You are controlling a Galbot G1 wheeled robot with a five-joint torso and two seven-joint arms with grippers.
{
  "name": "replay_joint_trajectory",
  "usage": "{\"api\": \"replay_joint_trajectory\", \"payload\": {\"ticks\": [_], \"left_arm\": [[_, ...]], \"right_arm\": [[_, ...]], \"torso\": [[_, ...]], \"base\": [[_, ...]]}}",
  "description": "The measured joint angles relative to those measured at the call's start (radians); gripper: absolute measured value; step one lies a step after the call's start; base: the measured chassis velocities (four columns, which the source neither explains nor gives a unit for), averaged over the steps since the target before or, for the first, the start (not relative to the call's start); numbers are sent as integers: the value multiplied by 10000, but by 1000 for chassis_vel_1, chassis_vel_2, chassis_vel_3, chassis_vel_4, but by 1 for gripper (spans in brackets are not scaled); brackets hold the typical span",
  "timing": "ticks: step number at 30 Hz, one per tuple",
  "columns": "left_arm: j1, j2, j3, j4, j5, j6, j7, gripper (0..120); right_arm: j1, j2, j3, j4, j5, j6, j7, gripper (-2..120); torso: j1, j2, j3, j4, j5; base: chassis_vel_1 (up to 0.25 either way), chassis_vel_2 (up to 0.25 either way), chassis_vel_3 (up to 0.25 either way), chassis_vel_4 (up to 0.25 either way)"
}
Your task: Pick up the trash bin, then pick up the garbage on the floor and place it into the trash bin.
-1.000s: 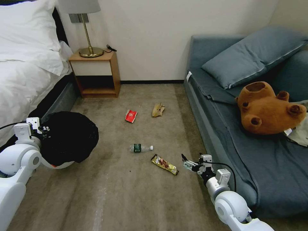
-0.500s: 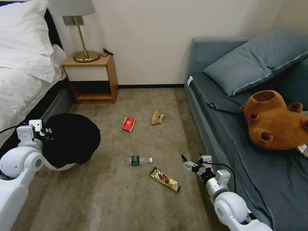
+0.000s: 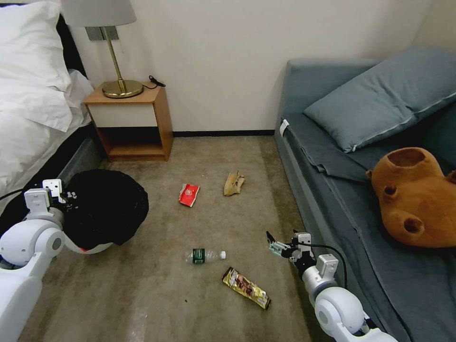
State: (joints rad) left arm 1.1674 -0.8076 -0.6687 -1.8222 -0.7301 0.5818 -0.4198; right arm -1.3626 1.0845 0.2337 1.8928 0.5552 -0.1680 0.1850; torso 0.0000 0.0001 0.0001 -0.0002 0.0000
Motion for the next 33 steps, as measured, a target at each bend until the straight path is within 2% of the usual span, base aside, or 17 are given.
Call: {"api": "replay_joint_trajectory", "payload": {"ticks": [8, 16, 18, 23, 26, 28, 30, 33], "left_arm": [[110, -73, -36, -104, 26, -26, 27, 6], [143, -245, 114, -125, 251, -122, 148, 6], [216, -393, 144, -158, 401, -160, 175, 6], [314, -553, 173, -185, 545, -183, 187, 6], [362, -881, 302, -144, 686, -193, 210, 6], [362, -997, 365, -92, 786, -203, 221, 6], [458, -1263, 444, -74, 1045, -216, 240, 6], [552, -1345, 496, -203, 1145, -216, 253, 6]], "right_arm": [[122, -208, -101, 201, -87, -518, 167, 100], [332, -862, -211, 339, -101, -1080, 165, 100], [668, -1225, -611, 160, -133, -1306, 138, 100], [1172, -1458, -1209, -153, -168, -1401, 133, 100], [2083, -1568, -2209, -859, -294, -1440, 217, 100], [2429, -1557, -2628, -1199, -319, -1508, 299, 100], [3331, -1300, -3755, -2186, -323, -1571, 418, 100], [3747, -1075, -4336, -2860, -332, -1571, 448, 100]], "torso": [[0, 0, -1, 1, 1], [-1, 0, -1, 1, 1], [0, 0, -1, 0, 1], [-1, 0, -1, 1, 2], [0, 0, -1, 2, 0], [0, 0, 0, 1, 1], [-1, -1, -1, 3, 0], [-1, -2, 0, 4, 0]], "base": [[-44, 45, 50, -50], [0, 0, 0, 0], [0, 0, 0, 0], [0, 0, 0, 0], [0, 0, 0, 0], [0, 0, 0, 0], [0, 0, 0, 0], [0, 0, 0, 0]]}}
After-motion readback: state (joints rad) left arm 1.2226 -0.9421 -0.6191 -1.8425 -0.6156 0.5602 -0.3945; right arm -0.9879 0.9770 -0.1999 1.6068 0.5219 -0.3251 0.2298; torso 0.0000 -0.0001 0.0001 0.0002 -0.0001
